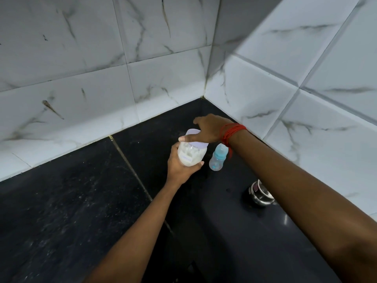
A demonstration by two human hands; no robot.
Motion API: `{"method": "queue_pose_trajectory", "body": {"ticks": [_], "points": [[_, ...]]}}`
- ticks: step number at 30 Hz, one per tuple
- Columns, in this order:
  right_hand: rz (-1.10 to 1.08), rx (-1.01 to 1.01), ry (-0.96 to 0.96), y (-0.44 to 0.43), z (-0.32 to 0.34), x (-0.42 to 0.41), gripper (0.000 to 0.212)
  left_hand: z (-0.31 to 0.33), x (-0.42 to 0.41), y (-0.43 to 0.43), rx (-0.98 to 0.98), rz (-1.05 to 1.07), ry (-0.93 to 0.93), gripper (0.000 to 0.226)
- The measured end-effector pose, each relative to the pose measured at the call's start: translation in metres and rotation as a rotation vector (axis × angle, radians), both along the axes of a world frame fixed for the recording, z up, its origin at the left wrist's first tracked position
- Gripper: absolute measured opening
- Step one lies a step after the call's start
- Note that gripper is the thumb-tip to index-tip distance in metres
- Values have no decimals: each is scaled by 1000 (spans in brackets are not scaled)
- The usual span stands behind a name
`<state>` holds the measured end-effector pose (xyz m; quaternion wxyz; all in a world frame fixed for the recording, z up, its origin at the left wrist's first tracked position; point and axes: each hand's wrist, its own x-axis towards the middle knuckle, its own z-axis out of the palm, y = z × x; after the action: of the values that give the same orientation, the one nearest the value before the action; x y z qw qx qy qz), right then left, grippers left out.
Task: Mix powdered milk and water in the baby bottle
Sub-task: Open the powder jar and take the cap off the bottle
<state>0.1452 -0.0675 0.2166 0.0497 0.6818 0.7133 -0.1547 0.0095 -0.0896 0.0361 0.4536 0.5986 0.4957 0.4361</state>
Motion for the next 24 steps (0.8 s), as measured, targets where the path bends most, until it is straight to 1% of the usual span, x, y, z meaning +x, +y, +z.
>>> {"method": "queue_pose_trajectory", "body": {"ticks": [1, 2, 3, 4, 6, 7, 9, 10, 11, 12, 14, 16, 18, 20, 22, 24], "points": [[3, -9, -50, 2, -3, -1, 80, -2, 0, 1, 23, 13, 20, 95], [25, -29, -57, 5, -8, 1, 68, -4, -1, 2, 52, 27, 51, 94], [56, -56, -26, 6, -10, 3, 55, -7, -1, 3, 82, 41, 96, 93], [92, -99, 29, 7, -10, 6, 52, -9, -2, 4, 102, 53, 134, 94], [153, -163, 135, 6, -8, 9, 78, -11, -2, 3, 104, 65, 171, 97], [162, -151, 145, 5, -8, 8, 87, -12, -1, 3, 103, 70, 182, 97], [87, -99, 72, 7, -12, 6, 94, -12, 0, 3, 110, 85, 194, 98], [46, -99, 21, 10, -15, 6, 91, -12, 1, 4, 115, 93, 193, 99], [12, -129, -9, 13, -18, 6, 83, -12, 2, 5, 113, 99, 193, 100], [5, -145, 1, 14, -20, 6, 75, -12, 3, 6, 107, 100, 199, 100], [18, -149, 101, 17, -25, 12, 62, -12, 3, 8, 85, 90, 215, 101], [77, -90, 212, 16, -20, 16, 56, -14, 3, 11, 54, 76, 211, 101], [91, -14, 302, 19, -13, 23, 58, -19, 2, 12, 25, 66, 203, 100], [60, 57, 336, 29, -13, 34, 65, -27, 2, 14, -2, 61, 210, 100], [20, 110, 308, 42, -21, 47, 77, -36, 2, 17, -14, 43, 214, 102], [-33, 139, 236, 54, -33, 58, 84, -46, 4, 21, -8, 23, 225, 103]]}}
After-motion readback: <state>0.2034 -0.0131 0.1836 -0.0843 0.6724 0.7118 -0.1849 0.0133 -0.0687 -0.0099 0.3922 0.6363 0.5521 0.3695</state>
